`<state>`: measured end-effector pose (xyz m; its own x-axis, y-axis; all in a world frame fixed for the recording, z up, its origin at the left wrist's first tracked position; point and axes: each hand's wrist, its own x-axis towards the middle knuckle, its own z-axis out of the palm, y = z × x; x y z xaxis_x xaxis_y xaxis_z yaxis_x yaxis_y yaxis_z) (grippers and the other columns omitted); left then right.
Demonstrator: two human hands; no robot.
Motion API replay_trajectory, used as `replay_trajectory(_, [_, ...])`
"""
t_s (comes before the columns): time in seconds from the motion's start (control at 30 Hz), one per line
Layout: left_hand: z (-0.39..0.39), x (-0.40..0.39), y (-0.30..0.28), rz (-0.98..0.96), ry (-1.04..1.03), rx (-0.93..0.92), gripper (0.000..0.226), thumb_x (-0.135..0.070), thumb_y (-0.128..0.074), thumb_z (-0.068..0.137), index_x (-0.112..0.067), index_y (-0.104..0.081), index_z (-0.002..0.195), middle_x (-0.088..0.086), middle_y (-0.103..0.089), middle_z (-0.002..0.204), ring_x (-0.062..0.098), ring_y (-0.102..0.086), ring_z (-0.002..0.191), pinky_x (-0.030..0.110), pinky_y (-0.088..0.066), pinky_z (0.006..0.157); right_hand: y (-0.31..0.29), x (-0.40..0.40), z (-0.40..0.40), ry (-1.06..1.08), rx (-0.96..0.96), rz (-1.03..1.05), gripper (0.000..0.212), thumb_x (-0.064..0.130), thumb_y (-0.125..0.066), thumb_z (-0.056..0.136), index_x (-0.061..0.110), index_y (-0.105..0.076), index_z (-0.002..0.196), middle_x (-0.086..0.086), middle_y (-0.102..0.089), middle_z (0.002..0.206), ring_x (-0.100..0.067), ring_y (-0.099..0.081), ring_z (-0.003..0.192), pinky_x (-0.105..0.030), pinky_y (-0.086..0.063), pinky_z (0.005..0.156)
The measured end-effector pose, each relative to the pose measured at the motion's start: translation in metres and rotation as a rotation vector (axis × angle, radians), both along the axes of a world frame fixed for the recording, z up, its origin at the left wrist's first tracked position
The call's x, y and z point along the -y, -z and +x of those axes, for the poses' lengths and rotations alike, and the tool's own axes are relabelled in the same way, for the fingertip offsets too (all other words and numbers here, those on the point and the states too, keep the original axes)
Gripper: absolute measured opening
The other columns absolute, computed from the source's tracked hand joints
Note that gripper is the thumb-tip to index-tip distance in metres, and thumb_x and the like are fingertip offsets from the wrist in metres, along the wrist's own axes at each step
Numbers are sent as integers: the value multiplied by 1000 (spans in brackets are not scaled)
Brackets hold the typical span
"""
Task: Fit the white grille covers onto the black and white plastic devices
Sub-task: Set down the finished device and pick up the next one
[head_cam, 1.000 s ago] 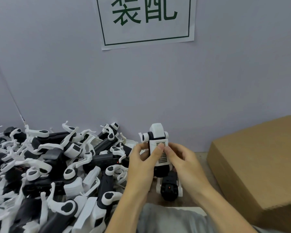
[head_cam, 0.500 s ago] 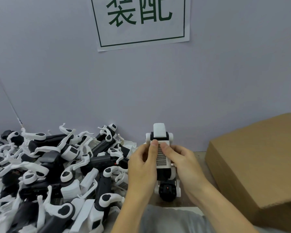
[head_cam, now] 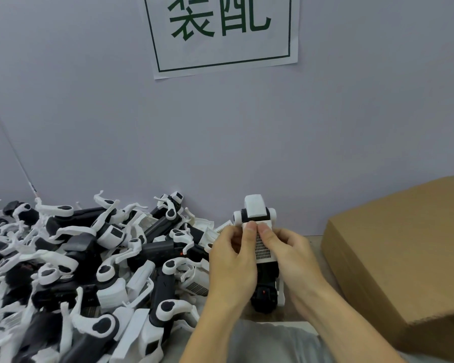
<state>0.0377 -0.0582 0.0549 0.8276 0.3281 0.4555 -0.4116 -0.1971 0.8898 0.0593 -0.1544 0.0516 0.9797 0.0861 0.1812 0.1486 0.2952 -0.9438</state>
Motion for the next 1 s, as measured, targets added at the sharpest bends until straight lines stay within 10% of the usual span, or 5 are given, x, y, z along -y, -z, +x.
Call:
replay_trajectory(0.27, [0,-10,-5,-287,215,-162,28,-22,-49,104,-11,-75,103,9,-77,95,24,-74,94,39,-59,85,-6,12,0,-152,87,-129,22,24,-57,100,18,-74,111,-2,-78,103,-17,-74,99,-33,-59,85])
replay_trajectory(0.5, [3,-9,4,-2,7,-151,31,-11,-53,102,-26,-70,80,-13,-72,70,-3,-65,68,12,-48,62,0,1,0,79,217,-286,19,15,-59,99,26,-74,100,7,-78,89,-7,-74,84,-20,-57,70])
replay_trajectory(0.67, [1,-8,-2,-198,88,-123,18,-17,-58,100,-14,-76,97,4,-78,89,20,-74,90,36,-58,83,-6,7,-3,-32,266,-272,16,23,-62,98,24,-75,107,8,-78,95,-7,-73,91,-19,-57,75])
replay_trajectory(0.9, [3,-11,1,-225,89,-123,13,-12,-64,96,-13,-76,95,1,-79,88,16,-75,87,20,-56,70,-4,6,-4,11,274,-320,15,24,-67,94,33,-73,104,19,-76,94,3,-70,91,-10,-52,73])
replay_trajectory(1.0, [3,-10,-1,-368,114,-131,15,-19,-74,86,-9,-77,97,9,-78,90,27,-75,91,34,-59,80,-2,5,-3,165,284,-328,14,34,-71,90,30,-70,104,15,-74,96,3,-67,92,-13,-52,74])
